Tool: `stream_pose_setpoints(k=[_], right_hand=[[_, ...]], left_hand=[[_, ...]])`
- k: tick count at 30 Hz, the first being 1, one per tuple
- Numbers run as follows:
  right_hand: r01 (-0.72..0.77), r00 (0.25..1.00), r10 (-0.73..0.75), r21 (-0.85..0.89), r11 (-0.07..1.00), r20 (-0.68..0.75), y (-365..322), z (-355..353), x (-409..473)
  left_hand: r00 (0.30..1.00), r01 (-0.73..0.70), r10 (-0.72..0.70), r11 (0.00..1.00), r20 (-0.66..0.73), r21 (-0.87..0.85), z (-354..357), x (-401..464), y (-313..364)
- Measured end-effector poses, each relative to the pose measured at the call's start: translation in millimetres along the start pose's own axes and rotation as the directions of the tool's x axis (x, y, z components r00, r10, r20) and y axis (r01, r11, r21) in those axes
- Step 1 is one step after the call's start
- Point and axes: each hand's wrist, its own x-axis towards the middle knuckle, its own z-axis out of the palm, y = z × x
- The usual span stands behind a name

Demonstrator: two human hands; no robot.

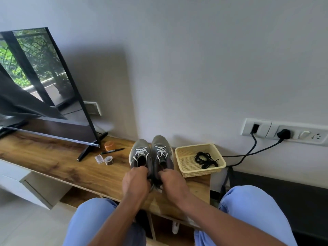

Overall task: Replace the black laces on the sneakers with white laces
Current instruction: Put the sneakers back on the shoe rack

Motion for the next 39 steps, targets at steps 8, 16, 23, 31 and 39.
stream_pose_setpoints(k=[8, 16, 23, 31, 39], right_hand=[[0.011, 0.963, -0.012, -0.004, 1.000, -0.269, -12.9, -86.3, -26.0], [-0.138, 0.919, 0.073, -0.144, 0.980, -0.389, 13.5, -171.6, -76.8], [-0.336, 0.860, 0.219, -0.190, 0.922, -0.461, 54.6, -224.7, -144.0], [-0.550, 0.783, 0.433, -0.172, 0.818, -0.446, 120.6, -242.3, -264.2], [-0.668, 0.732, 0.592, -0.187, 0.720, -0.337, 205.5, -213.1, -326.9]], left_hand=[[0.972, -0.164, 0.150, 0.984, -0.182, -0.065, -80.5, -23.7, 50.4], [0.930, -0.315, 0.283, 0.943, -0.235, -0.110, -113.8, -39.1, 135.9], [0.859, -0.489, 0.438, 0.855, -0.264, -0.173, -111.1, -62.9, 223.0], [0.753, -0.657, 0.637, 0.718, -0.163, -0.229, -67.8, -136.1, 319.1], [0.742, -0.613, 0.667, 0.717, 0.071, -0.333, 13.5, -175.0, 387.3]])
